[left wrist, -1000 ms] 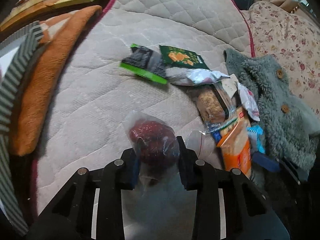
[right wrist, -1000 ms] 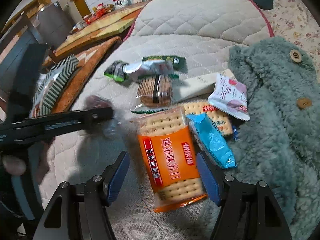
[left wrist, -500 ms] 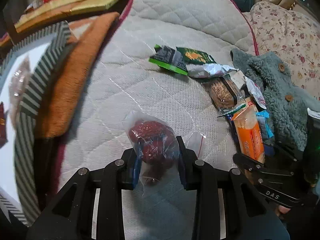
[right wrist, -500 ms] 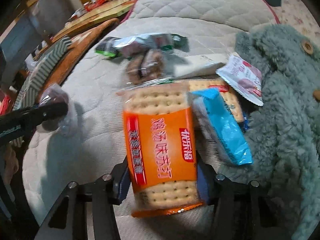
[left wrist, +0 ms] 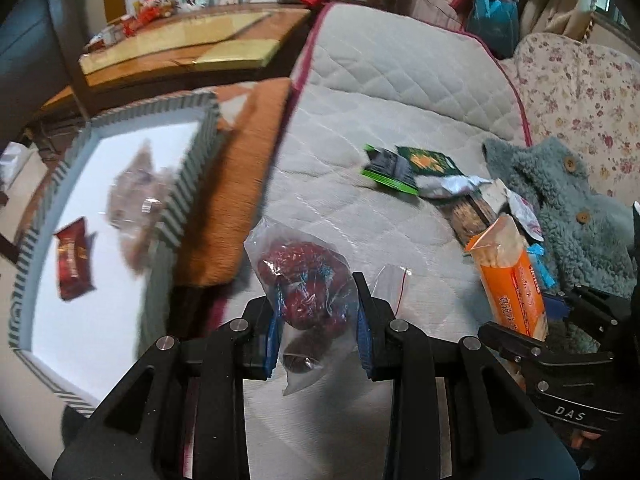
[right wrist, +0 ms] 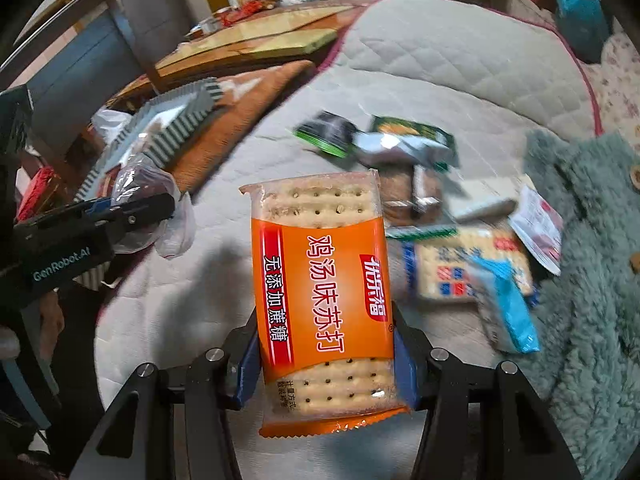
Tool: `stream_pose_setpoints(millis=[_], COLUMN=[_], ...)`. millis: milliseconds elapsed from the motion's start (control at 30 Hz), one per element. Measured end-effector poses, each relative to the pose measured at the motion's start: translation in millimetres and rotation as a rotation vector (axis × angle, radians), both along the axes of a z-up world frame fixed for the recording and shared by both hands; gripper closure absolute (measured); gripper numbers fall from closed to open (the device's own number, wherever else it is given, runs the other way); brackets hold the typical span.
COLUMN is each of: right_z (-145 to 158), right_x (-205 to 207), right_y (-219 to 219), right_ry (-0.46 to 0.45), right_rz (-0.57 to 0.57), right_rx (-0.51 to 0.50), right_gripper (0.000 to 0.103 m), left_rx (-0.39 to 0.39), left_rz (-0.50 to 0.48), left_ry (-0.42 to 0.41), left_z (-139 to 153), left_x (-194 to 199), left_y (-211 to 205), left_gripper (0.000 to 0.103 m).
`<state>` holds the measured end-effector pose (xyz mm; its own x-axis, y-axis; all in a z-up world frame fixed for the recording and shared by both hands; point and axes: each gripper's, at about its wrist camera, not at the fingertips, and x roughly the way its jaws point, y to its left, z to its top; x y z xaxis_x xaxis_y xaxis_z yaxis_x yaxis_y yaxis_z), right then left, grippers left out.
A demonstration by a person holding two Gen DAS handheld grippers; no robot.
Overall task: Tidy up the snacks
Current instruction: 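Carry the date bag and orange cracker pack over the white tray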
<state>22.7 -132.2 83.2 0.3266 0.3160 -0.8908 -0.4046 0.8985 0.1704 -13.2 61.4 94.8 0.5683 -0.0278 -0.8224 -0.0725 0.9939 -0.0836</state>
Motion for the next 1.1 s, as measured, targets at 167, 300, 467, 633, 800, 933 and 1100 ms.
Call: stream_pose_setpoints(millis=[167,300,467,633,800,933,1100], right_z=[13,21,32,39,44,46,45], right_x=[-3,2,9,15,19,22,30], right_y=[24,47,80,110,140,161,183], right_ry=[-0.022,-0.035,-0.054,-0.068,-0.082,-0.083,-0.085], right_rz=[0.051,0.084,0.144,0.194,0.240,0.269,0.298], right_rx=[0.003,0.011,0.011,0.009,0.003,-0.001,-0.007], right_gripper=[0.050,0.050,0.050,0.050,0.050,0.050,0.050], left_rx=[0.011,0.023,0.035,0.039,0.049,0.055,0.061], left_rz=[0.047,0.084,0.131,0.180,0.222,0.247,0.271], left_ry=[-0.032,-0.052,-0.066,-0.080,-0.089,-0.092,-0.087], left_z=[12,20,25,30,32,32,28], left_x=[-9,-15,-20,-26,-29,-31,-31], left_y=[23,41,66,90,112,127,144], left_gripper=[0.073,0.073,0.073,0.073,0.073,0.073,0.073])
